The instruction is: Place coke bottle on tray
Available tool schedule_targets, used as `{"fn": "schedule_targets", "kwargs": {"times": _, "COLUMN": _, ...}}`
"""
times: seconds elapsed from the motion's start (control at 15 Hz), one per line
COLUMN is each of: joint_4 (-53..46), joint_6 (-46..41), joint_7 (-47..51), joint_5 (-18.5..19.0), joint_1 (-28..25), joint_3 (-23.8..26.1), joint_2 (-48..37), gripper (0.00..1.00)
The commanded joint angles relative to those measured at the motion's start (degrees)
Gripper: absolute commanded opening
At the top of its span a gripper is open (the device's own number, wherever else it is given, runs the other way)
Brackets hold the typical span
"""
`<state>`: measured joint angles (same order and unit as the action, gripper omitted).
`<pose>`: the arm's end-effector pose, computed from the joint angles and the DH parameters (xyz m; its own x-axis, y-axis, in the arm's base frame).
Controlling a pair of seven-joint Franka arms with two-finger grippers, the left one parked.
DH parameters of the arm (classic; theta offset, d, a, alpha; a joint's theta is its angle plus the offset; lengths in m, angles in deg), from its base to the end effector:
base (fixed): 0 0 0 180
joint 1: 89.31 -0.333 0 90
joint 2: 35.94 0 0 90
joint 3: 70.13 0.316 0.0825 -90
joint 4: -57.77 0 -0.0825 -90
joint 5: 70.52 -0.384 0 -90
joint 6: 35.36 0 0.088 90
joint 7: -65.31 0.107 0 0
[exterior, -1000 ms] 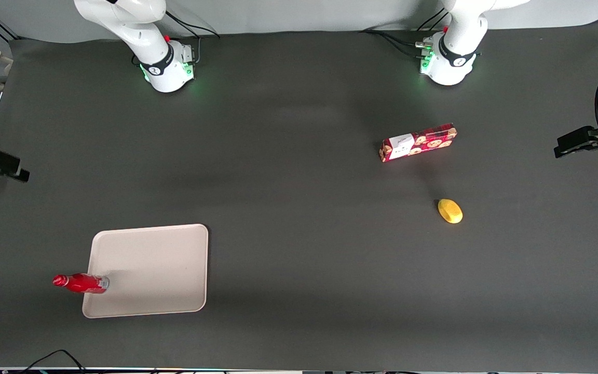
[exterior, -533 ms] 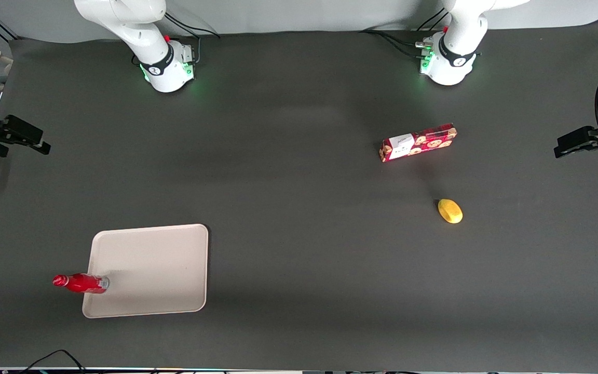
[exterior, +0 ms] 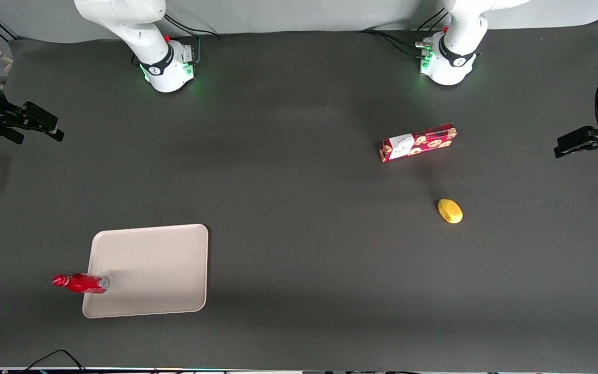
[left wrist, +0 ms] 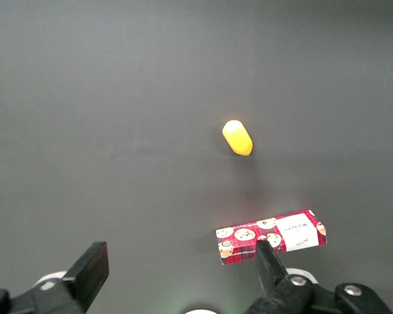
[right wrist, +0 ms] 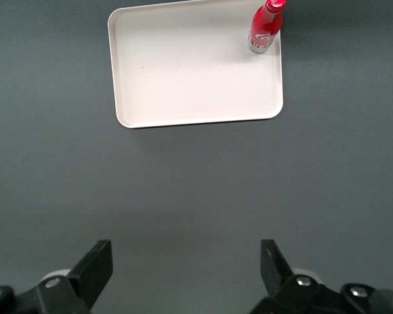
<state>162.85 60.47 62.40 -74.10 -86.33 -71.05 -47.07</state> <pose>0.4994 -0.0287 0.6110 0.9991 -0.0235 0.0358 -0.0212 -0.9977 -0.0636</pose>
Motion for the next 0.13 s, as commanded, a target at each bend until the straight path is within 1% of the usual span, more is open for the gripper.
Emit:
{"fn": "schedule_targets", "kwargs": {"times": 0.0, "joint_4": 1.6, "joint_6": 1.2, "joint_7": 1.1, "joint_5": 0.9, "joint_1": 0.9, "joint_3": 0.8, "joint_2": -1.6, "gripper": 1.0}}
{"fn": "schedule_targets", "kwargs": {"times": 0.07, "joint_4": 1.6, "joint_6": 1.3, "joint_7": 1.1, "joint_5": 0.9, "joint_1": 0.9, "joint_3": 0.8, "joint_2": -1.5, "gripper": 1.0}}
